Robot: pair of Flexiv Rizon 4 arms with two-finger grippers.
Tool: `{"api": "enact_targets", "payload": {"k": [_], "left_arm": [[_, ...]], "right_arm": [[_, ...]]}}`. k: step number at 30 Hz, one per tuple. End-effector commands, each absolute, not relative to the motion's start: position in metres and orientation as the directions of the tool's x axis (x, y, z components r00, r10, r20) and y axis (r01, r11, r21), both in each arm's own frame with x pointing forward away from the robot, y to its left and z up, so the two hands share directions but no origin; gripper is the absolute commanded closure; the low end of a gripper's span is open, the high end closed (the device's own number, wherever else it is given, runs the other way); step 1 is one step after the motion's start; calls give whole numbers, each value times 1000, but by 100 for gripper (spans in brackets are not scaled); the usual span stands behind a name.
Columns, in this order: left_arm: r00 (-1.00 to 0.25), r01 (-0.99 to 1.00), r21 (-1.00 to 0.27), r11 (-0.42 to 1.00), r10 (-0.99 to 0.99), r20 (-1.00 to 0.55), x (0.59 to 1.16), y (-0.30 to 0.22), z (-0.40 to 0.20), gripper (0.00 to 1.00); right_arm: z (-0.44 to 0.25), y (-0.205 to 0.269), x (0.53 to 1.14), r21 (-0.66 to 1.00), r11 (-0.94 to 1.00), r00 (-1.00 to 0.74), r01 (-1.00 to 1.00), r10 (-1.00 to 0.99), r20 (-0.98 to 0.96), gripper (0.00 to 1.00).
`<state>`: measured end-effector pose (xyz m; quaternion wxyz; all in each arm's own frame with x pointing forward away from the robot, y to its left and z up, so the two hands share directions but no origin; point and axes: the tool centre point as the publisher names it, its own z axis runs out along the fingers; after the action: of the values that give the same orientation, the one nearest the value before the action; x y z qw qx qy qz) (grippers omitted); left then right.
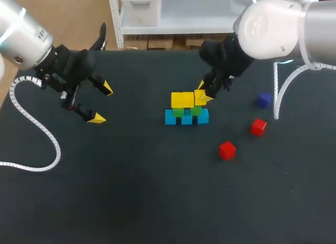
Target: Place the blue cubes, place green cubes on the blue cubes, place the yellow cubes on the green cubes, then place the red cubes on the yellow cubes, and place purple cube on the red cubes.
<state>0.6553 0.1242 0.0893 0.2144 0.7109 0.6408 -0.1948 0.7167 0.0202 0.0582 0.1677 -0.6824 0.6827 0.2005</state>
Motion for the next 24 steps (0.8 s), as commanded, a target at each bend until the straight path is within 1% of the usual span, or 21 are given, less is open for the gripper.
{"api": "enact_targets", "payload": {"k": [1,24], "left_arm": [[106,994,56,-90,826,-554,656,125,89,0],[106,994,56,-90,826,-554,656,125,89,0]], "right_arm": [[57,20,718,49,-12,-14,-999,-864,-503,100],[54,22,719,60,-12,-20,-998,-862,-506,100]]}}
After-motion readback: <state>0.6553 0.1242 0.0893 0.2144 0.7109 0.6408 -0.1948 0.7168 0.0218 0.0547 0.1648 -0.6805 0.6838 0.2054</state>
